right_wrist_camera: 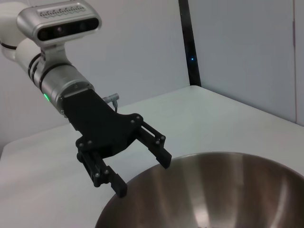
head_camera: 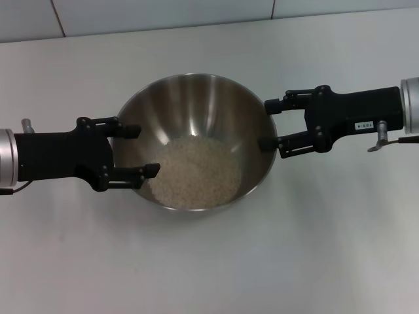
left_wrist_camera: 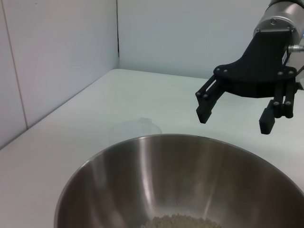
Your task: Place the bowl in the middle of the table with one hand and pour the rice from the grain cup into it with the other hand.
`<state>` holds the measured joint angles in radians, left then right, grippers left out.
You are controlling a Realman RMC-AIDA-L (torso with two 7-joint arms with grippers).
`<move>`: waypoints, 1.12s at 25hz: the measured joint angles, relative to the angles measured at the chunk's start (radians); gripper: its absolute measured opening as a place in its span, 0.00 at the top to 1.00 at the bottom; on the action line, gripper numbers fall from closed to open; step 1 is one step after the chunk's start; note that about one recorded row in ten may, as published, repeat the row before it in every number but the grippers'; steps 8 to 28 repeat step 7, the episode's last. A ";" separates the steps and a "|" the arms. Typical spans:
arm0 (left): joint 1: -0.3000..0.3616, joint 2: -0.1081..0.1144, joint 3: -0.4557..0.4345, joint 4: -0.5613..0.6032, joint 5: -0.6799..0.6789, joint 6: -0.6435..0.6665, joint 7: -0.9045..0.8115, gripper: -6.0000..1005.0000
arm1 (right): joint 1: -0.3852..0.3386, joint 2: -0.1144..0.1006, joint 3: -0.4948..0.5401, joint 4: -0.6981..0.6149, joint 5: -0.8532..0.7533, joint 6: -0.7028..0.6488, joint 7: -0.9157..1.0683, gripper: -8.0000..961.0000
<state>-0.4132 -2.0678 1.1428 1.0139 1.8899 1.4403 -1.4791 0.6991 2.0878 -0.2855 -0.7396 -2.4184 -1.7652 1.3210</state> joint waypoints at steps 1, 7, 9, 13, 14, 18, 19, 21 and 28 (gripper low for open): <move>0.000 0.000 0.000 0.000 0.000 0.000 0.000 0.21 | 0.000 0.000 0.000 0.001 0.000 0.000 0.000 0.14; 0.002 0.000 0.000 0.000 0.000 0.000 -0.001 0.21 | -0.001 0.000 -0.001 0.009 0.000 0.005 -0.007 0.14; 0.002 0.000 0.000 0.000 0.000 0.000 -0.001 0.21 | -0.001 0.000 -0.001 0.009 0.000 0.005 -0.007 0.14; 0.002 0.000 0.000 0.000 0.000 0.000 -0.001 0.21 | -0.001 0.000 -0.001 0.009 0.000 0.005 -0.007 0.14; 0.002 0.000 0.000 0.000 0.000 0.000 -0.001 0.21 | -0.001 0.000 -0.001 0.009 0.000 0.005 -0.007 0.14; 0.002 0.000 0.000 0.000 0.000 0.000 -0.001 0.21 | -0.001 0.000 -0.001 0.009 0.000 0.005 -0.007 0.14; 0.002 0.000 0.000 0.000 0.000 0.000 -0.001 0.21 | -0.001 0.000 -0.001 0.009 0.000 0.005 -0.007 0.14; 0.002 0.000 0.000 0.000 0.000 0.000 -0.001 0.21 | -0.001 0.000 -0.001 0.009 0.000 0.005 -0.007 0.14; 0.002 0.000 0.000 0.000 0.000 0.000 -0.001 0.21 | -0.001 0.000 -0.001 0.009 0.000 0.005 -0.007 0.14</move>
